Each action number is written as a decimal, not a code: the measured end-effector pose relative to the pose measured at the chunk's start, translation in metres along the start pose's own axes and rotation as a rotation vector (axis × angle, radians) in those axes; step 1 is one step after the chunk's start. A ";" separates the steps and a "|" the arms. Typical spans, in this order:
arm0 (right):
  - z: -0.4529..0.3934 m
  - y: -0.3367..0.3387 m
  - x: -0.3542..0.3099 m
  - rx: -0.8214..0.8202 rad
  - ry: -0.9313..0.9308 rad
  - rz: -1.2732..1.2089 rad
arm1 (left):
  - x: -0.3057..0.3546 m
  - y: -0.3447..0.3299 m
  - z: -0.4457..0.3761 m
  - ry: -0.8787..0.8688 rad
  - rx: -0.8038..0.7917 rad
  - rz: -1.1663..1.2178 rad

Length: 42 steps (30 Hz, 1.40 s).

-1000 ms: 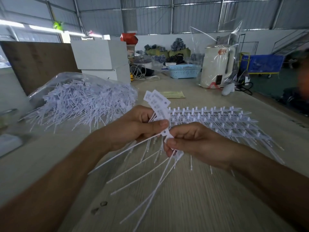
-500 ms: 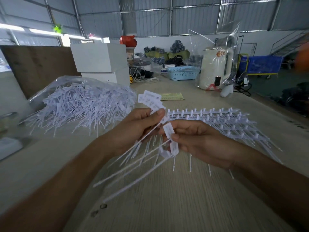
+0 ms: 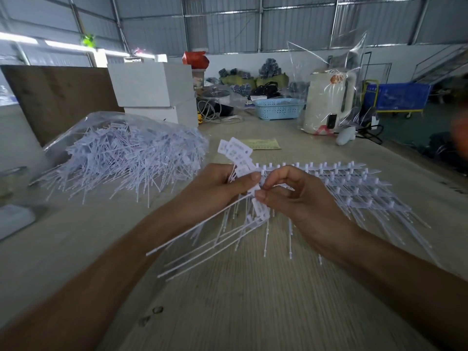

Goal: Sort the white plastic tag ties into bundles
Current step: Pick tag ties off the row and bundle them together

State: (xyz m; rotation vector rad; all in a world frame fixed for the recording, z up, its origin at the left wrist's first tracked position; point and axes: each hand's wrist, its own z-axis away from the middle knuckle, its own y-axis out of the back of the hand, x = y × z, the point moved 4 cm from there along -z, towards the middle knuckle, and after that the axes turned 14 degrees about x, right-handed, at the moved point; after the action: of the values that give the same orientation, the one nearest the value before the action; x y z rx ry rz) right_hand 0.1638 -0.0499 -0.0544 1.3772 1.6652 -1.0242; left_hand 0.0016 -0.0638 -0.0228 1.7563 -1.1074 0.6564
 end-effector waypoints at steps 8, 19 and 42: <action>0.013 -0.012 0.000 -0.161 0.135 0.386 | 0.003 0.006 -0.003 -0.074 0.177 -0.087; 0.025 -0.024 0.002 -0.009 0.603 0.688 | -0.002 0.006 -0.008 0.038 0.172 -0.211; 0.001 -0.003 -0.006 -0.380 0.003 0.215 | -0.008 0.002 -0.001 -0.060 0.042 0.122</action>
State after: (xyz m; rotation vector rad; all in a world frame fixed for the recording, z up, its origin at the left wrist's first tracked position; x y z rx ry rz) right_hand 0.1617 -0.0531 -0.0492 1.2669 1.5749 -0.5493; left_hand -0.0042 -0.0601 -0.0282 1.7645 -1.2576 0.7090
